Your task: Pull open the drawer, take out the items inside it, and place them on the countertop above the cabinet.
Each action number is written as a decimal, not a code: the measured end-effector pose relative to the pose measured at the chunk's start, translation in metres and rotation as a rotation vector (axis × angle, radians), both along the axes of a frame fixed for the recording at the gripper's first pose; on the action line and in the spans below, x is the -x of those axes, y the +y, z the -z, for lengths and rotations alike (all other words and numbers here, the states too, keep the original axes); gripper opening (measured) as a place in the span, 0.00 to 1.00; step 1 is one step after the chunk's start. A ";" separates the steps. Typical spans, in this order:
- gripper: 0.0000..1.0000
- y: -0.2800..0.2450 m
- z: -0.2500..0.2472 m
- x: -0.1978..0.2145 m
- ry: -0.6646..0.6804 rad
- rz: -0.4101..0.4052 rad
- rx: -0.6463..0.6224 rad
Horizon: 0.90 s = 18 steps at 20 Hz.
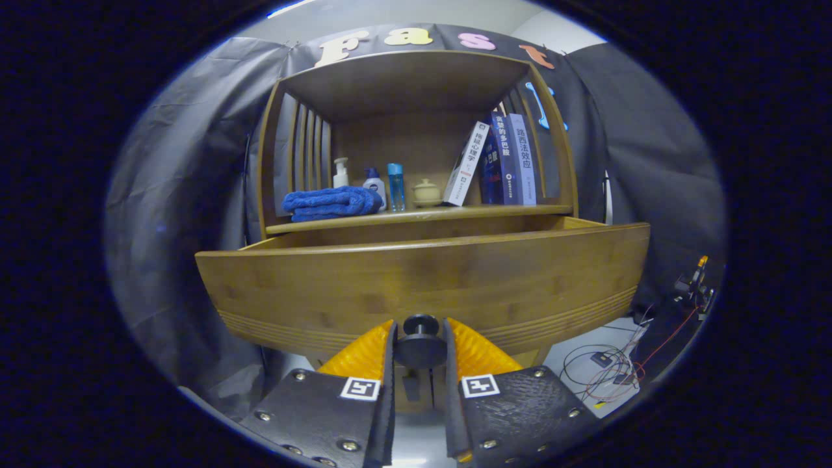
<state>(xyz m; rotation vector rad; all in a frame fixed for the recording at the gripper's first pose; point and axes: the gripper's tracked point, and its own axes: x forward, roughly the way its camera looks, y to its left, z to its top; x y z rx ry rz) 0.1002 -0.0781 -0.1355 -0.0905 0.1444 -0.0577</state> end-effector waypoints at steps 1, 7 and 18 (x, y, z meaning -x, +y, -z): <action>0.31 0.000 0.002 0.011 0.006 -0.001 -0.016; 0.31 -0.008 -0.005 0.076 -0.025 -0.009 0.041; 0.88 0.002 -0.113 0.047 -0.017 -0.050 0.078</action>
